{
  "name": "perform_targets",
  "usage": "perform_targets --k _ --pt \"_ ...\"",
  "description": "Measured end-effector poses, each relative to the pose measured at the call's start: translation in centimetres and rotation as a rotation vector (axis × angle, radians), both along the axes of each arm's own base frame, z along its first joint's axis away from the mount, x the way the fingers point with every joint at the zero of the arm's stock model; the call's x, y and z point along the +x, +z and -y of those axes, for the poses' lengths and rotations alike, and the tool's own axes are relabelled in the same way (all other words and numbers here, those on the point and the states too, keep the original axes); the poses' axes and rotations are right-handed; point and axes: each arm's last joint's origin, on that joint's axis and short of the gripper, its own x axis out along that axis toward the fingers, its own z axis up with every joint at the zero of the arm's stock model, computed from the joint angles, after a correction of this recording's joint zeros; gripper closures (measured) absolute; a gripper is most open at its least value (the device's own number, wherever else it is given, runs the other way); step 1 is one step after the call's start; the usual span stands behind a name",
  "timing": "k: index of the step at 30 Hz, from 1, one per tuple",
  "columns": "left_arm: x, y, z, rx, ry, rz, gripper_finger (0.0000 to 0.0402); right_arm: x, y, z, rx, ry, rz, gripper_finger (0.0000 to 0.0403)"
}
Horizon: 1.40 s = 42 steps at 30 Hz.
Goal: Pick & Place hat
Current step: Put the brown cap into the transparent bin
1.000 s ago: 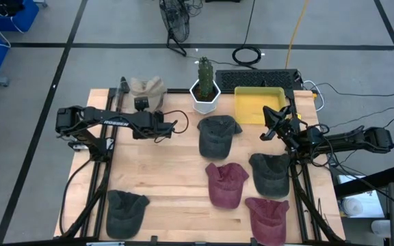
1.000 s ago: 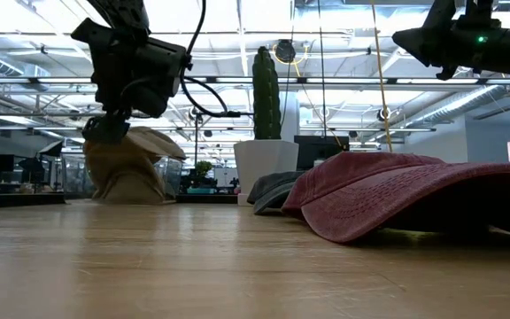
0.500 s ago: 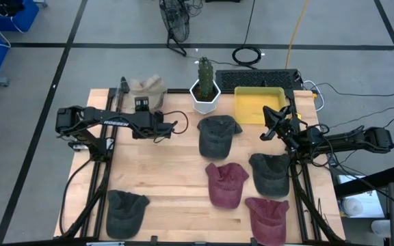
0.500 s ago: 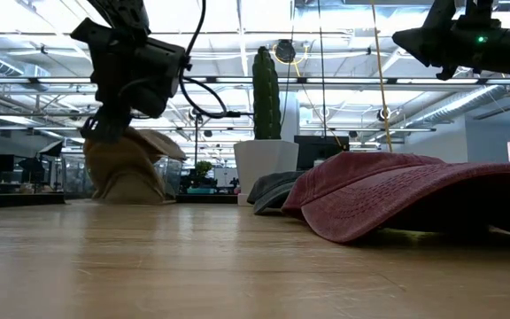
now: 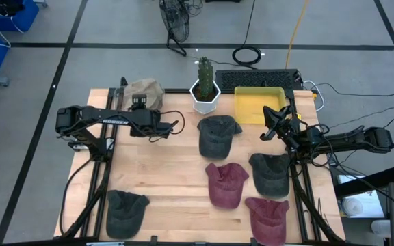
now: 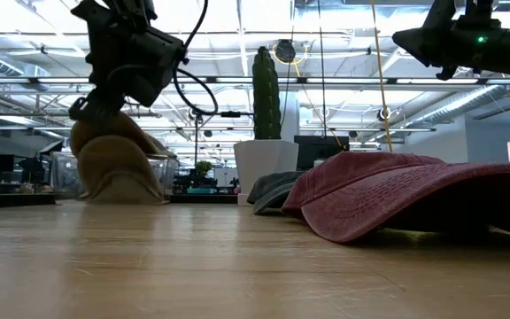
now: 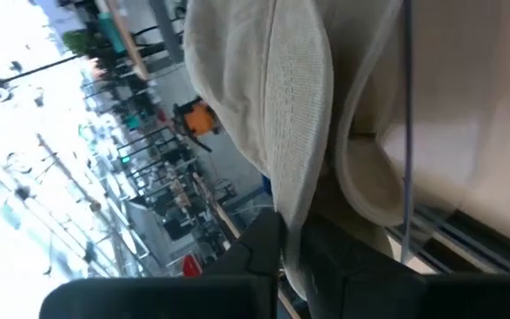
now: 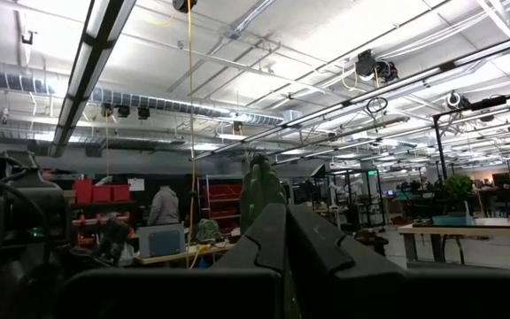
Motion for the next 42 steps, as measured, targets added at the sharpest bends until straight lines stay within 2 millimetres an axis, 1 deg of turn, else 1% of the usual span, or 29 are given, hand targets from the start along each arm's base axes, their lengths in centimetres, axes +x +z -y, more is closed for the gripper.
perform_targets --k 4,7,10,13,18,22,27,29,31,35,38,42 --pt "0.1 1.1 -0.2 -0.071 0.026 -0.021 0.0388 0.0 0.0 0.0 0.0 0.0 0.0 0.0399" --pt "0.4 1.8 -0.5 -0.101 0.036 0.003 0.0387 0.0 0.0 0.0 0.001 0.001 -0.002 0.0399" --pt "0.5 2.1 -0.8 -0.124 0.034 -0.007 0.0372 0.0 0.0 0.0 0.002 0.001 -0.002 0.0399" --pt "0.6 1.9 -1.3 -0.163 0.02 -0.019 0.0368 0.0 0.0 0.0 0.002 0.001 -0.002 0.0399" --pt "1.2 1.5 -2.4 -0.223 -0.014 0.01 0.0388 0.0 0.0 0.0 0.003 0.001 -0.004 0.0399" --pt "1.7 1.4 -3.5 -0.245 -0.056 0.024 0.0388 0.0 0.0 0.0 0.003 0.001 -0.004 0.0399" --pt "2.1 1.2 -4.9 -0.297 -0.083 0.068 0.0361 0.0 -0.1 0.0 0.003 0.001 -0.006 0.0399" --pt "2.0 1.1 -5.6 -0.313 -0.073 0.101 0.0358 0.0 -0.1 0.0 0.003 0.002 -0.007 0.0399" --pt "2.0 0.9 -6.2 -0.323 -0.065 0.134 0.0362 0.1 -0.1 0.0 0.004 0.001 -0.014 0.0399" --pt "1.5 0.2 -7.2 -0.334 -0.036 0.159 0.0387 0.1 -0.2 0.0 0.004 0.001 -0.02 0.0399" --pt "1.2 -0.4 -7.0 -0.355 -0.026 0.138 0.0389 0.1 -0.2 0.0 0.004 0.001 -0.02 0.0399" --pt "0.8 -0.4 -5.8 -0.351 -0.038 0.031 0.0367 0.1 -0.2 0.0 0.004 0.0 -0.02 0.0399"
